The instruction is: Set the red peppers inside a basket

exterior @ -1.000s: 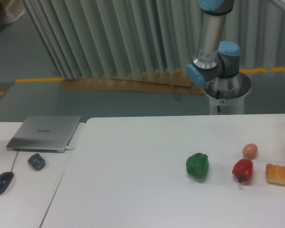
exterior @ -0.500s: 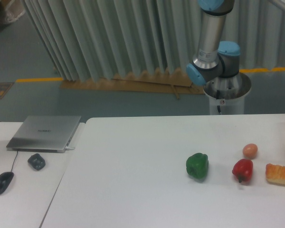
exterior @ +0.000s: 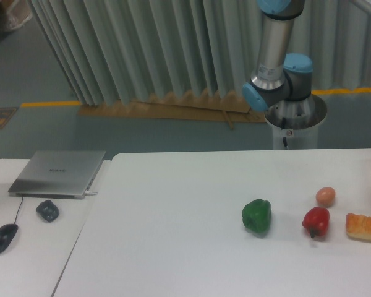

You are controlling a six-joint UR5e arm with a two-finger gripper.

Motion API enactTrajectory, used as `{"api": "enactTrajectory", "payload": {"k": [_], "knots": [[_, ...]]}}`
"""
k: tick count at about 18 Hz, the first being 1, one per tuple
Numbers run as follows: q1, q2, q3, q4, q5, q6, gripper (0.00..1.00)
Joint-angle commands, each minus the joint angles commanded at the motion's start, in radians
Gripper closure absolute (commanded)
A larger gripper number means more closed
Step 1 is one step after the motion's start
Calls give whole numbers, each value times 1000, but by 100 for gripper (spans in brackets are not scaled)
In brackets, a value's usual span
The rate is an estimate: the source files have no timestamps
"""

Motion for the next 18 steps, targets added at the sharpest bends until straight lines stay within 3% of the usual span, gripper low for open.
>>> {"api": "enactTrajectory", "payload": {"k": [18], "knots": [[-14, 3, -9, 0, 0, -55, 0]]}}
